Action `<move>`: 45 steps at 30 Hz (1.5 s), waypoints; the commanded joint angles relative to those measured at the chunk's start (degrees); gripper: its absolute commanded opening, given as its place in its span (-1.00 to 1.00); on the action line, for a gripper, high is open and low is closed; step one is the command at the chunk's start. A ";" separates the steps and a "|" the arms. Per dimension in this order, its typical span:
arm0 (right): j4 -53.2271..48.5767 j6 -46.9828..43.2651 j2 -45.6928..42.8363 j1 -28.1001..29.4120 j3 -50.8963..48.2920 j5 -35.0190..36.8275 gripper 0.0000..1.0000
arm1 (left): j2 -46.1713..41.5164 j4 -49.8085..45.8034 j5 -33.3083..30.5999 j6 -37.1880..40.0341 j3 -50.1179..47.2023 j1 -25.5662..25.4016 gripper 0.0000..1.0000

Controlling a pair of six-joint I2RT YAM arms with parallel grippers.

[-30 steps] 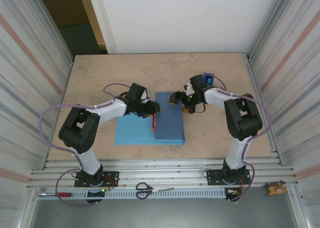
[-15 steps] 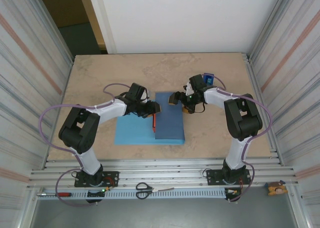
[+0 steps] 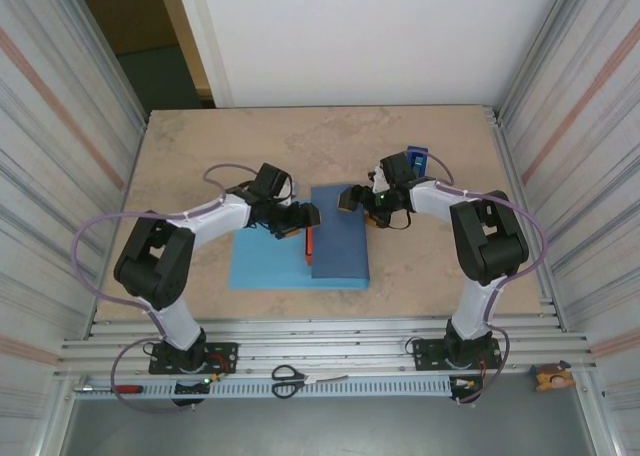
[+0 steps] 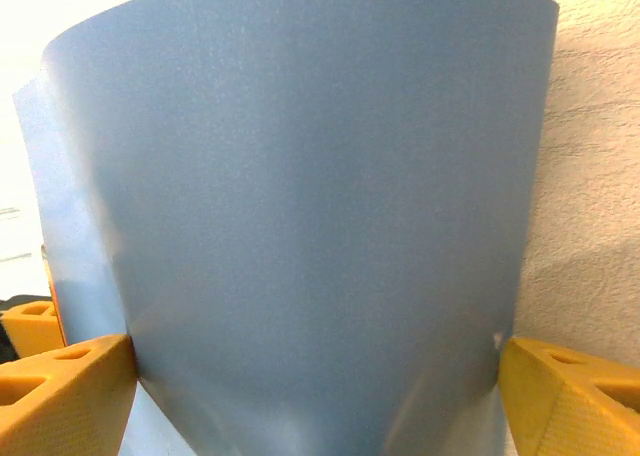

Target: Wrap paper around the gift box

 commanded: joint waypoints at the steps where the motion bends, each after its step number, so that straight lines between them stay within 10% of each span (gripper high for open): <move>1: -9.26 -1.64 3.38 1.15 -3.24 8.89 0.79 | -5.12 -3.84 -1.38 2.20 -0.70 2.52 0.45; 18: -10.14 -0.94 1.85 2.28 -2.10 9.39 0.81 | -16.26 -9.82 -6.96 7.33 -16.85 24.08 0.74; 45: -10.65 -0.24 1.57 3.44 -2.01 9.90 0.81 | -10.76 2.69 12.68 10.46 -19.50 23.15 0.53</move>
